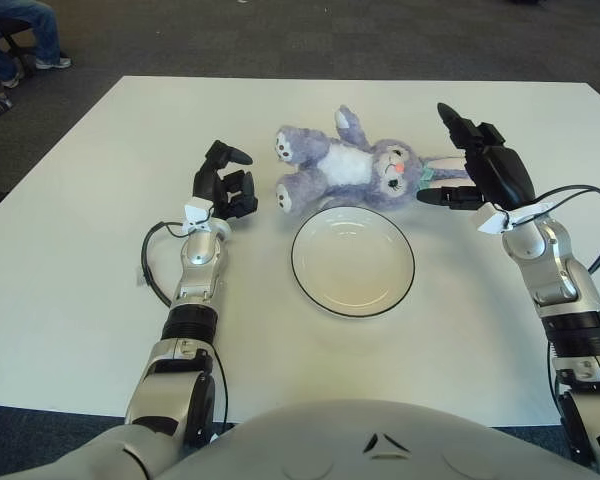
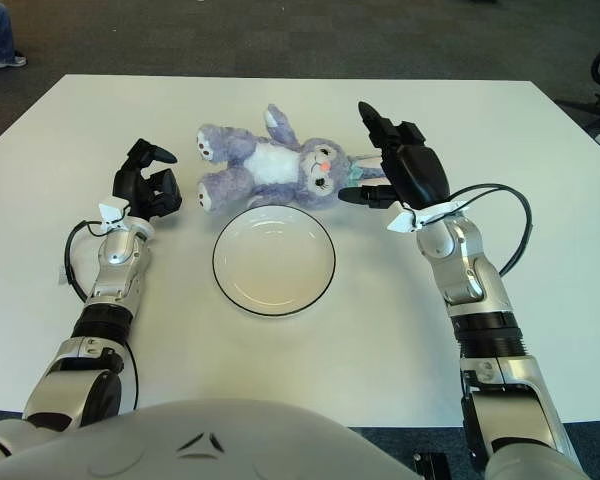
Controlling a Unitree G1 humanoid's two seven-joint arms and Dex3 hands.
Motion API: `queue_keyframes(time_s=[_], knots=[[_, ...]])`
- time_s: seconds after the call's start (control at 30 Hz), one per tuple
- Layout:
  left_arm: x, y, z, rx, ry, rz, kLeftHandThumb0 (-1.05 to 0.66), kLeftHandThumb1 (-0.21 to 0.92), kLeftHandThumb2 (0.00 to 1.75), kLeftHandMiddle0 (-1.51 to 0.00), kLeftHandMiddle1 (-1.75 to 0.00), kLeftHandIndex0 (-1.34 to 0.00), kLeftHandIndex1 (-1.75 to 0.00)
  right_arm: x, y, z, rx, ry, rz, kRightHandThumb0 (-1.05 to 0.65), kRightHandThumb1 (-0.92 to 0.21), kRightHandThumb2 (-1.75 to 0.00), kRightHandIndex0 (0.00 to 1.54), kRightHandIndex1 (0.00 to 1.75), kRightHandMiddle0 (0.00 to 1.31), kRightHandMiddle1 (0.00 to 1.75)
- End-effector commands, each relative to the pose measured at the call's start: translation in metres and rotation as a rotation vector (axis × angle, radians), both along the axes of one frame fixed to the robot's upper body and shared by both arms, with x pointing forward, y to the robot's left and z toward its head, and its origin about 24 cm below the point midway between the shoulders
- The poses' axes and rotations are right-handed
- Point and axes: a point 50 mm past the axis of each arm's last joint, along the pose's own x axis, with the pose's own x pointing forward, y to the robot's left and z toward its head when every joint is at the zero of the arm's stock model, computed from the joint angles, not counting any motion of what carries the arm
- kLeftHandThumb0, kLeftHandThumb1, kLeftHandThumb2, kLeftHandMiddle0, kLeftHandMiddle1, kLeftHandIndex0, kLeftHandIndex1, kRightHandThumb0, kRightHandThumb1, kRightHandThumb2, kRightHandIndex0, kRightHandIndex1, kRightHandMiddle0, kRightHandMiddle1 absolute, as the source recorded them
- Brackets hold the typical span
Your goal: Put the doll into the plate.
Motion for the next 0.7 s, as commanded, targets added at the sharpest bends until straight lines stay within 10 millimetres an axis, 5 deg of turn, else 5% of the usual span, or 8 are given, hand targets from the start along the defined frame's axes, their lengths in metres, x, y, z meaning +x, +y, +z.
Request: queue_keyframes(time_s=[0.0,0.27,0.63,0.67], knots=[[-0.020,-0.008,-0.035,-0.017,0.134,0.010,-0.42,0.50,1.08,-1.21,-1.75,-0.47,-1.75,0.009,0.009,0.010,0.028,-0.003,0.053,-0.95,-0.87,-0.15,0.02,1.64,0.00,0.14],[-0.020,-0.010,-0.035,-0.010,0.136,0.012,-0.42,0.51,1.07,-1.19,-1.75,-0.46,-1.75,0.013,0.019,0.012,0.053,0.064,0.087,-0.95,-0.87,-0.13,0.11,1.74,0.00,0.16],[-0.021,-0.011,-0.034,-0.015,0.137,0.012,-0.43,0.49,1.10,-1.19,-1.75,-0.47,-1.75,0.020,0.026,0.013,0.025,0.125,0.125,-0.95,-0.86,-0.11,0.01,1.71,0.00,0.28],[-0.021,-0.011,-0.034,-0.017,0.136,0.010,-0.43,0.49,1.10,-1.19,-1.75,-0.48,-1.75,0.021,0.027,0.013,0.024,0.134,0.130,-0.94,-0.86,-0.11,0.00,1.42,0.00,0.29]])
